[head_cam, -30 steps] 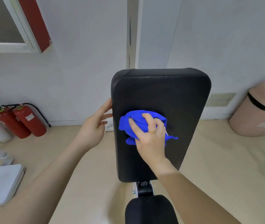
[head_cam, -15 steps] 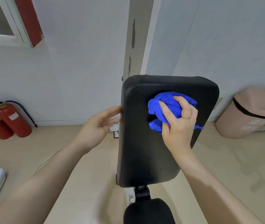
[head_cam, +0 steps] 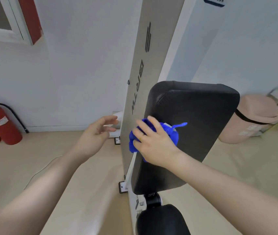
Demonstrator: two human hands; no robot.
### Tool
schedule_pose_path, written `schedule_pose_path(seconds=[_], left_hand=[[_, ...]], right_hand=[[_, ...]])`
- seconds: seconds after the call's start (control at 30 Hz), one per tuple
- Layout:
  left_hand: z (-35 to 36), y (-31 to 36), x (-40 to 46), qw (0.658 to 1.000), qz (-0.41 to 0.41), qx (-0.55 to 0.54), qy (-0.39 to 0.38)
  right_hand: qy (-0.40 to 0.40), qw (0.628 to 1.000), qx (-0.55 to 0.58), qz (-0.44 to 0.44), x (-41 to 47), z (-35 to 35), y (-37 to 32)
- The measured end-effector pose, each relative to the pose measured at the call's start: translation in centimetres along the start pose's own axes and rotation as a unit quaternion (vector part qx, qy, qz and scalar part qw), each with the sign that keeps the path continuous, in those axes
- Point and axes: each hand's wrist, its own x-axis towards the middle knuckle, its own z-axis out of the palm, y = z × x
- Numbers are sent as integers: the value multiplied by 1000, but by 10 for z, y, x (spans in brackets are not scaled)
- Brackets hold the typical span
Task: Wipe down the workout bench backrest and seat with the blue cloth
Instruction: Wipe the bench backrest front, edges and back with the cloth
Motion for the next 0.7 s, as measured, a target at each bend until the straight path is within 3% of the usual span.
schedule_pose_path(seconds=[0.1,0.23,0.33,0.43,0.5,0.6,0.7], left_hand=[[-5,1,1,1000,-6,9,-2],[1,9,6,1000,-3,17,-21],[6,16,7,999,6,15,-30],[10,15,6,999,17,37,-32],[12,13,3,997,23,62,-37],[17,14,1,999,17,30,-33],[25,29,1,998,25,21,-51]], right_hand=[[74,988,-28,130,45,-34,46],[-2,968,-40,248,73,-54,61],[-42,982,-64,172,57,-40,34],[-174,980,-79,46,26,-18,-12],[-205,976,-71,24,17,-10,-22],[-94,992,-50,65,28,-23,0],[81,972,7,222,38,-50,53]])
